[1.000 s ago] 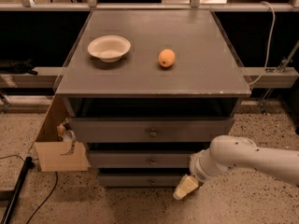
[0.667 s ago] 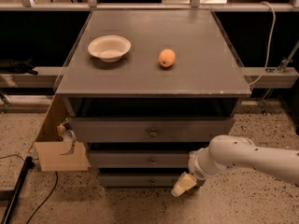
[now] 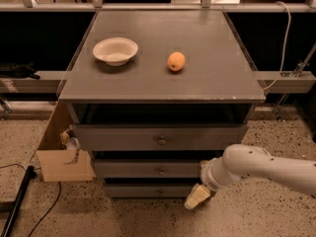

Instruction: Open middle drawer

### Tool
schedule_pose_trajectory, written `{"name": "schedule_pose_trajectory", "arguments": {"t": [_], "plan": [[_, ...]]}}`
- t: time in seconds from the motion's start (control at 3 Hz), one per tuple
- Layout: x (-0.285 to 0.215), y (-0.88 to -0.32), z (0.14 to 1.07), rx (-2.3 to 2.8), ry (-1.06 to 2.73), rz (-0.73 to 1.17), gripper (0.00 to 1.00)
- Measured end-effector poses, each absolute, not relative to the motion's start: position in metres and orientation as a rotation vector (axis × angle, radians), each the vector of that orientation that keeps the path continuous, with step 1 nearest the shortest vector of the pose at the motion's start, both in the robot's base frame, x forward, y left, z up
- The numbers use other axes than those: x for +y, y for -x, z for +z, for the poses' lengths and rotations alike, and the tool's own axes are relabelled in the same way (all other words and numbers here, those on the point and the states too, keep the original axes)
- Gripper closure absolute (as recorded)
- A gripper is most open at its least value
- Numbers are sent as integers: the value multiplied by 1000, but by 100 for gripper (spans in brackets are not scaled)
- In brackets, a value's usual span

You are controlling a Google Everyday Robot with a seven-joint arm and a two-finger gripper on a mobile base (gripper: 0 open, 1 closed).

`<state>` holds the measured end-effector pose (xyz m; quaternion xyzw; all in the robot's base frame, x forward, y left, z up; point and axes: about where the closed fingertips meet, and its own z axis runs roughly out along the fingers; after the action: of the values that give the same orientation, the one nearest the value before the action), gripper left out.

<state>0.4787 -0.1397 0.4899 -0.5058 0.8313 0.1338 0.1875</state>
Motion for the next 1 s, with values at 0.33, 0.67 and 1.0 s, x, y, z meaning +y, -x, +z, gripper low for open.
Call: {"name": "schedule_pose_trajectory", "arguments": {"t": [0.33, 0.67, 1.0], "plan": [[-139, -489, 477, 2305, 1496, 270, 0], [-132, -513, 465, 2253, 1546, 141, 0], [-124, -539, 453, 2222, 1585, 58, 0]]}}
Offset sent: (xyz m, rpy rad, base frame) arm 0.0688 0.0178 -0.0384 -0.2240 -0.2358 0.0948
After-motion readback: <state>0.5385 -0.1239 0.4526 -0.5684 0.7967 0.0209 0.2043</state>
